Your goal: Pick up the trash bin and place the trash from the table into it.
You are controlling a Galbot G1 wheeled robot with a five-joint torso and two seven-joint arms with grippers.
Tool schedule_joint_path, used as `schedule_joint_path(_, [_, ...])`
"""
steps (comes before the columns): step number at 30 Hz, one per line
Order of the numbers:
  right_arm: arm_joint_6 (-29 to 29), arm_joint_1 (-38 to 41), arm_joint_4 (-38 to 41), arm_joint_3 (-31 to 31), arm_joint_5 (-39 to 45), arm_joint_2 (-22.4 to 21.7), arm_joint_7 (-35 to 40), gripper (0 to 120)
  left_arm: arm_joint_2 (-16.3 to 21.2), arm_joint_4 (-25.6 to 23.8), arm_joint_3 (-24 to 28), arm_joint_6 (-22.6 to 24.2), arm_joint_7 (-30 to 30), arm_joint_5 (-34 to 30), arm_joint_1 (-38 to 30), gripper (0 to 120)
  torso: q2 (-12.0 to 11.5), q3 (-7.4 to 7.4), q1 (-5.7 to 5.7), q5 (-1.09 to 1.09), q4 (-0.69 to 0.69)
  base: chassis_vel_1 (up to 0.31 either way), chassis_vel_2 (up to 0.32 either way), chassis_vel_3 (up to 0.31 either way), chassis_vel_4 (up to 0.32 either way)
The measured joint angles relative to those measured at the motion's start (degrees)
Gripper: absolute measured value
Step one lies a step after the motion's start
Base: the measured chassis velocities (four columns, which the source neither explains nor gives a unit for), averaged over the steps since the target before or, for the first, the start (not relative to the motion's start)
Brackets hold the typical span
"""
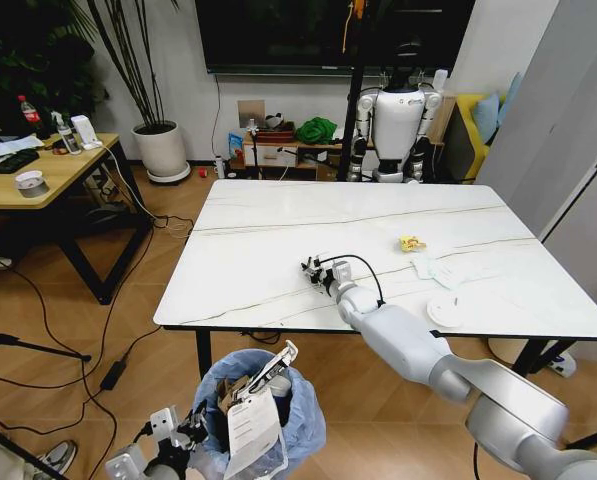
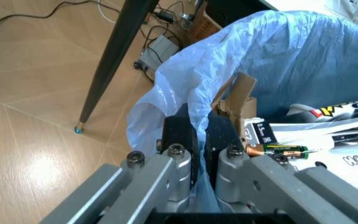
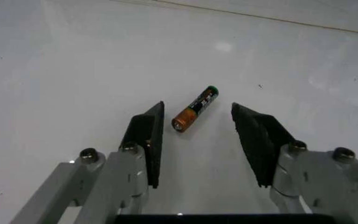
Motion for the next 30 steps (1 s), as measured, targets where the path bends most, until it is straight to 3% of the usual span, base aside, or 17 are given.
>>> schedule_joint_path(3, [0.01, -0.20, 0.47, -0.40, -0.04, -0.30, 0.02, 33, 0.01, 0.14, 0.00, -0.01, 0.00, -0.03, -0.15, 0, 0.00, 0.00, 0.00, 0.00, 0.00, 0.000, 0.000, 0.000, 0.000])
schedule_joint_path(9, [0.02, -1.01, 1.97, -1.50, 0.05, -1.22, 0.23, 7, -0.10, 0.50, 0.13, -0.03, 0.01, -0.06, -0.50, 0, 0.01, 0.00, -0.01, 0.00, 0.00, 0.000, 0.000, 0.000, 0.000])
schedule_joint_path(13, [0.03, -1.15, 2.07, -1.54, 0.11, -1.33, 0.26, 0, -0.12, 0.52, 0.19, -0.03, 0.01, -0.11, -0.59, 0, 0.01, 0.00, -0.01, 0.00, 0.00, 0.000, 0.000, 0.000, 0.000])
schedule_joint_path(20, [-0.20, -0.51, 2.52, -1.30, 1.63, -2.15, 0.09, 0, -0.21, 0.58, 0.45, -0.03, 0.00, -0.09, -0.69, 0, -0.01, 0.03, 0.00, 0.00, 0.01, 0.000, 0.000, 0.000, 0.000])
schedule_joint_path(23, [-0.64, -0.28, 7.41, -1.32, 4.65, -5.55, -0.76, 0, 0.00, 0.40, 0.66, -0.03, -0.02, -0.08, -0.69, 0, -0.05, 0.06, 0.04, 0.02, 0.00, 0.000, 0.000, 0.000, 0.000])
schedule_joint_path(24, [-0.89, -0.51, 11.96, -1.27, 6.69, -9.10, -1.60, 0, 0.11, 0.21, 0.76, -0.04, -0.02, -0.07, -0.64, 0, -0.05, 0.05, 0.05, 0.02, 0.03, 0.000, 0.000, 0.000, 0.000])
schedule_joint_path(26, [-0.95, -0.60, 12.61, -1.25, 6.99, -9.70, -1.78, 0, 0.13, 0.17, 0.77, -0.05, -0.02, -0.07, -0.63, 0, -0.04, 0.04, 0.04, 0.01, 0.03, 0.000, 0.000, 0.000, 0.000])
schedule_joint_path(28, [-0.92, -3.12, 21.93, -0.48, 9.04, -18.29, -3.72, 0, 0.43, -0.03, 0.89, -0.15, -0.02, -0.13, -0.56, 0, -0.04, 0.04, 0.03, 0.01, -0.05, 0.000, 0.000, 0.000, 0.000])
schedule_joint_path(30, [-0.32, -5.04, 28.96, 0.46, 9.60, -22.77, -5.02, 0, 0.71, -0.24, 1.11, -0.16, -0.03, -0.30, -0.59, 0, -0.04, 0.03, 0.03, 0.02, -0.09, -0.027, -0.016, -0.008, -0.014])
